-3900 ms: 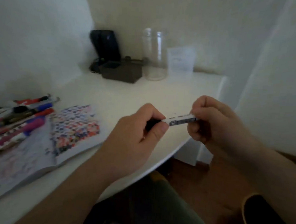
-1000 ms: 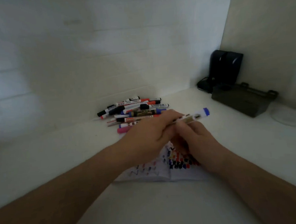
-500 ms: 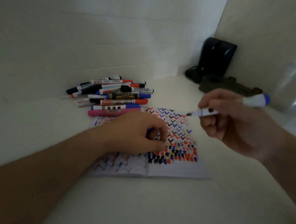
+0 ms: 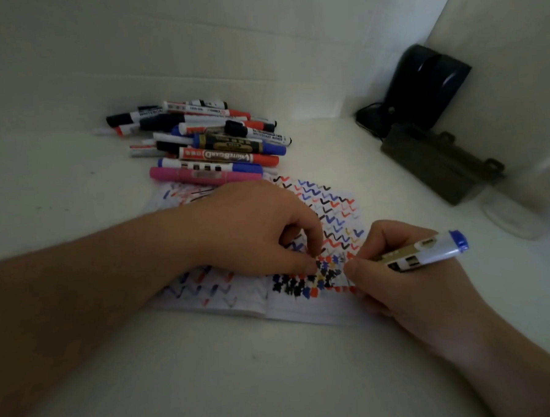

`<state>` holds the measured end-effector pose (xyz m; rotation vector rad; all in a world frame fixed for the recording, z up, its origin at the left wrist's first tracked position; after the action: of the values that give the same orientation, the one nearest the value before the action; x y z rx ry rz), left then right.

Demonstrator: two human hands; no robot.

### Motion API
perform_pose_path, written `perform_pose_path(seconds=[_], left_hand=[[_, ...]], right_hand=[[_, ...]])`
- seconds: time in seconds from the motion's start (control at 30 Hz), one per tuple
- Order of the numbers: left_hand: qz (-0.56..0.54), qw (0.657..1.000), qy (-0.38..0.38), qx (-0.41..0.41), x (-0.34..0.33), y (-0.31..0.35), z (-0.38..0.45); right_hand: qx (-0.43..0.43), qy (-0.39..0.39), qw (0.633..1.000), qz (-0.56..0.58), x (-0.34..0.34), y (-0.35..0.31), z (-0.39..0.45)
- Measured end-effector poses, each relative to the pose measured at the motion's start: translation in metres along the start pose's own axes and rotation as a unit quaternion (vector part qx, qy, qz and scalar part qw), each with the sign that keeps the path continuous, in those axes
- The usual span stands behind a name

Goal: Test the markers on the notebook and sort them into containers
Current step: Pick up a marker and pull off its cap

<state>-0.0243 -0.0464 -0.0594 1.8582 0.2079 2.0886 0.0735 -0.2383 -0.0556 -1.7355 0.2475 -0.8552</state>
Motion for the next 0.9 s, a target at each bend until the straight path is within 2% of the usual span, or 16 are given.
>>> perform_pose_path(seconds=[0.3, 0.5, 0.63, 0.9], left_hand=[[-0.001, 1.0, 0.007, -0.004, -0.0004, 0.0004, -0.0002], [-0.003, 1.0, 0.006, -0.003, -0.0003, 0.0005, 0.0002], [-0.002, 1.0, 0.01, -0.007, 0.0005, 0.0015, -0.0007], [-0.003, 1.0, 0.001, -0.001, 0.0015, 0.0051, -0.0017]], right_hand=[[-0.019, -0.013, 1.0, -0.011, -0.0019, -0.002, -0.0014], [-0.009, 0.009, 1.0, -0.018, -0.0014, -0.0013, -0.0013], [0.001, -0.022, 0.999, -0.027, -0.002, -0.002, -0.0012], [0.02, 0.003, 0.999, -0.029, -0.0005, 0.0034, 0.0005]])
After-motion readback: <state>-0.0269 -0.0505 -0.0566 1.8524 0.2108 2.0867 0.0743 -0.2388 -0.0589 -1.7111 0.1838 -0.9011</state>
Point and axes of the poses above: each hand's wrist, its own z-axis towards the middle knuckle, its own x-axis out of the back of the hand, y = z × x, the point moved 2 cm from there along z, towards the middle knuckle, and after that the axes turned 10 degrees about -x, right-handed, at the moved point
